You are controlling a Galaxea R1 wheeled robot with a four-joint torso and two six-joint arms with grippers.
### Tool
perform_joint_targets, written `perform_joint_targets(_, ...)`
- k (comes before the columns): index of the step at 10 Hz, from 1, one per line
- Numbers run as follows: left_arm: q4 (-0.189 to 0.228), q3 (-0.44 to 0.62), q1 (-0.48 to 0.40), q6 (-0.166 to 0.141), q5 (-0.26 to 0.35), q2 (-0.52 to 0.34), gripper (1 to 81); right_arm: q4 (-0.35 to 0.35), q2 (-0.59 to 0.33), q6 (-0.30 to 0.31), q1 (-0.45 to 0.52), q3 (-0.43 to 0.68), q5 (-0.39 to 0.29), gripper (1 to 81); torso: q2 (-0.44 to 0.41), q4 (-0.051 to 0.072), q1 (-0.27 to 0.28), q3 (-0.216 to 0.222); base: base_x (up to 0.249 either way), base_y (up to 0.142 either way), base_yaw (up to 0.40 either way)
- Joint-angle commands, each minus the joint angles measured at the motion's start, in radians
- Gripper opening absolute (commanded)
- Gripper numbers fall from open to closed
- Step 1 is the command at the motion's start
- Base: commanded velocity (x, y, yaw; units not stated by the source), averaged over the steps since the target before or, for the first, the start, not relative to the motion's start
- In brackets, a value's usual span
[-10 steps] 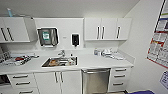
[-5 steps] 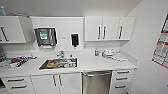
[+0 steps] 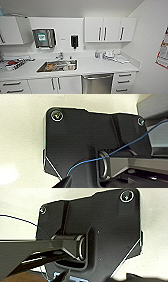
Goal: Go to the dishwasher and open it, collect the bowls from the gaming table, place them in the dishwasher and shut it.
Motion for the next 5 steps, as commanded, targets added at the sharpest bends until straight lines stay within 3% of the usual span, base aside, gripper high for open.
perform_joint_targets(1,-0.005,0.005,-0.065,-0.001,0.039,-0.012,81.1,0.008,-0.017,-0.003,0.070,0.005,-0.051,81.1,0.000,0.000,0.000,0.000,0.157,0.000,0.000)
perform_joint_targets(5,-0.005,0.005,-0.066,-0.001,0.039,-0.014,81.1,0.008,-0.014,-0.003,0.070,0.005,-0.051,81.1,0.000,0.000,0.000,0.000,0.158,0.000,0.000)
